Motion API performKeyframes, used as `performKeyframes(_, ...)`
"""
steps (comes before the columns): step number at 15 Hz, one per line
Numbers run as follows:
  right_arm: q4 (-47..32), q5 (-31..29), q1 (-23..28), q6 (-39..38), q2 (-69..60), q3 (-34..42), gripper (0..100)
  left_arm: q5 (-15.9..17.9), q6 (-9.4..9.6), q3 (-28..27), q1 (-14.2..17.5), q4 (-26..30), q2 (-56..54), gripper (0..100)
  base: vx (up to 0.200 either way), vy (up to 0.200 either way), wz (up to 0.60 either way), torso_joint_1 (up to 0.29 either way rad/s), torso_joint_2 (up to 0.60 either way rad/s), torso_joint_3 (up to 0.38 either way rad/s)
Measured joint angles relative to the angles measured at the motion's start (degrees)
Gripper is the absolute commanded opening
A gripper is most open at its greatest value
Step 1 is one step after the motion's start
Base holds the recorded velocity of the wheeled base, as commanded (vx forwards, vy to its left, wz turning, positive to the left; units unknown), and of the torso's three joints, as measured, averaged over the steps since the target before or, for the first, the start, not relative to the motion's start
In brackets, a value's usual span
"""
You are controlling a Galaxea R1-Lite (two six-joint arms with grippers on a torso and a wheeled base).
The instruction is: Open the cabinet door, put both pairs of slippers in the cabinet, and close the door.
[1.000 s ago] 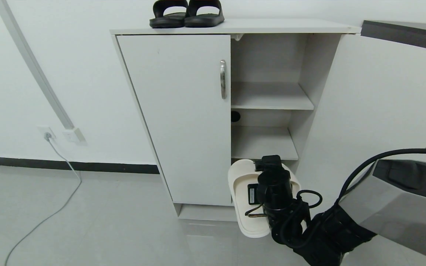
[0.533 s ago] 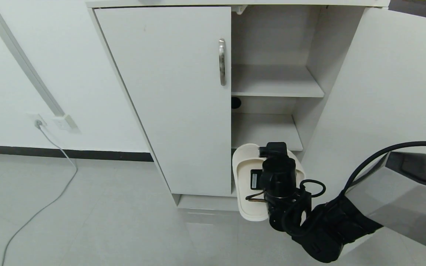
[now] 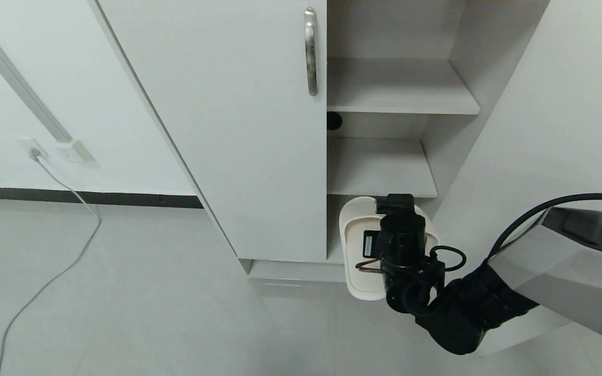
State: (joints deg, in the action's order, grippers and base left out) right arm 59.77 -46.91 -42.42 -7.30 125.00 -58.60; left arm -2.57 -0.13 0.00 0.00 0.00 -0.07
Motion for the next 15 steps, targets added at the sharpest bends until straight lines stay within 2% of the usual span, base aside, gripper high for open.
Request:
performKeyframes(4, 8.6, 0.0, 0.0, 3.3, -0.4, 0.0, 0, -0.1, -0.09, 0.0, 0.0, 0.0, 0.0, 0, 0.0, 0.0, 0.0, 0.001, 0.0, -0.193)
performKeyframes(11, 14.4, 1.9, -0.2, 8.5, -3.2, 1.5, 0, -0.1, -0.11, 0.0, 0.0, 0.0, 0.0, 0, 0.0, 0.0, 0.0, 0.001, 0.0, -0.022)
performKeyframes(15, 14.5, 2.0, -0.1, 8.7, -3.6, 2.2, 0, -0.2, -0.13, 0.0, 0.0, 0.0, 0.0, 0, 0.0, 0.0, 0.0, 0.0, 0.0, 0.0)
